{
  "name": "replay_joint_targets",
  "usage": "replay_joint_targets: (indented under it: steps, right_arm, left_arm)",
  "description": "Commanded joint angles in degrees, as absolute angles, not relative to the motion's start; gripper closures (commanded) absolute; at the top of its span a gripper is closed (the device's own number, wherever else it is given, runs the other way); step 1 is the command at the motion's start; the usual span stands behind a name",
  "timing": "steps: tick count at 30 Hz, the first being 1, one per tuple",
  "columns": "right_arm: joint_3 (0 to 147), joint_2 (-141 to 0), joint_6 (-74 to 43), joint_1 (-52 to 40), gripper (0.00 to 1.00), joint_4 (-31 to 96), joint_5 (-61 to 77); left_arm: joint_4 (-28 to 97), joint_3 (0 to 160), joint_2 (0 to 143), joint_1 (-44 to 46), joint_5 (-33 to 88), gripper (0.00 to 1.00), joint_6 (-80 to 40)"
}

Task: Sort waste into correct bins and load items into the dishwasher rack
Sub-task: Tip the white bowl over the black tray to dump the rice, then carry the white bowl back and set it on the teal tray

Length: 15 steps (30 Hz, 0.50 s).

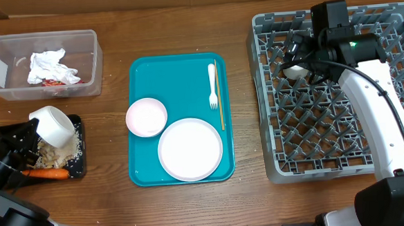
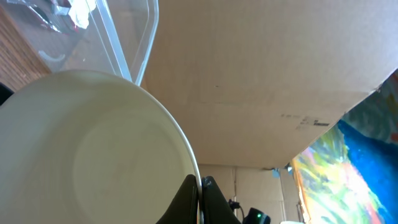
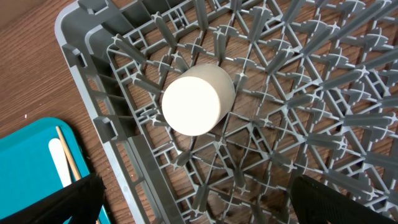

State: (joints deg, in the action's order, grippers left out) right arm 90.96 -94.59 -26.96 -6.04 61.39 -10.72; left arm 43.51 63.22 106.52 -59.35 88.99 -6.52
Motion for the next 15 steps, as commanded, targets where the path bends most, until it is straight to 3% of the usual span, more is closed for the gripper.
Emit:
replay_joint_targets:
  steps: [1, 9, 14, 15]
  right_arm:
    - [91.1, -94.5, -27.0, -6.0, 0.00, 61.2, -10.9]
    - [91.1, -94.5, -27.0, -6.0, 0.00, 61.2, -10.9]
    - [91.1, -94.5, -27.0, -6.0, 0.00, 61.2, -10.9]
    - [91.1, -94.5, -27.0, -6.0, 0.00, 61.2, -10.9]
  left_arm:
    - [43.4, 63.2, 107.0, -59.2, 90.5, 0.96, -1.1]
    - [43.5, 64.6, 94.8, -50.1, 82.6, 0.96, 1.4]
    - [43.1, 65.0, 82.7, -39.0, 62.7, 0.96, -2.4]
    - [41.8, 65.0, 79.9, -33.4, 54.0, 0.96, -3.4]
